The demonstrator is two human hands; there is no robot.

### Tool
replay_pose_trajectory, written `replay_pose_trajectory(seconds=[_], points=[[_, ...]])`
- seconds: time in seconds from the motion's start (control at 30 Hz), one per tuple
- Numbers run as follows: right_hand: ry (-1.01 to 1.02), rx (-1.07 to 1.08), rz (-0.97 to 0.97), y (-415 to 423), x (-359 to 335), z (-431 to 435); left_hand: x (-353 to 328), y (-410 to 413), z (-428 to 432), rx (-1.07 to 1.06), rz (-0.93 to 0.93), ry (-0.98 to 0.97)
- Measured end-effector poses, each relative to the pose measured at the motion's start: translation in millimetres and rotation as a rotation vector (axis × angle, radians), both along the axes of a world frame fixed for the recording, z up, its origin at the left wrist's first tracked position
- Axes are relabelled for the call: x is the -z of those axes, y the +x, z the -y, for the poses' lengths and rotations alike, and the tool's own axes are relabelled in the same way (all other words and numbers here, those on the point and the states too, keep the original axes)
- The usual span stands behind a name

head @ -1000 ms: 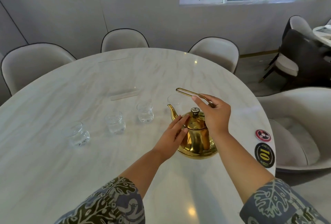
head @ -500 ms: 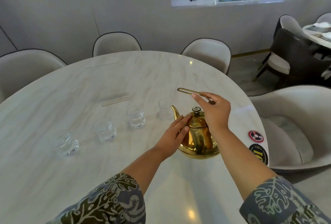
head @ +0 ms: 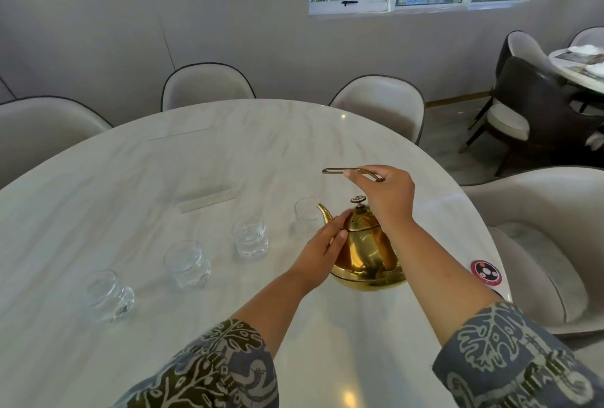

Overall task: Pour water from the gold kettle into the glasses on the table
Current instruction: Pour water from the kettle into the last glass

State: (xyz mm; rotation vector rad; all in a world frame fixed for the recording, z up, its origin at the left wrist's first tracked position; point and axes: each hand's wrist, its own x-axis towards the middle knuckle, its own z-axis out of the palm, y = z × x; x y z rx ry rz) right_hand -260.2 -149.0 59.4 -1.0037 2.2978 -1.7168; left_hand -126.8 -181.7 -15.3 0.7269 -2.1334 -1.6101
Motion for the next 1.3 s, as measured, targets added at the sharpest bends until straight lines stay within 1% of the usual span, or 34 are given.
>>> replay_pose_trajectory(seconds=[0.33, 0.73, 1.3], points=[[0.147, -0.035, -0.060, 1, -4, 30, 8, 0, 19, -0.003, -0.022, 0.114], [0.261, -0.066, -0.074, 4, -13, 49, 9, -3, 26, -0.015, -0.035, 0.162], [0.339, -0.108, -0.106, 8, -29, 56, 7, -10, 27, -0.027, -0.078, 0.219]])
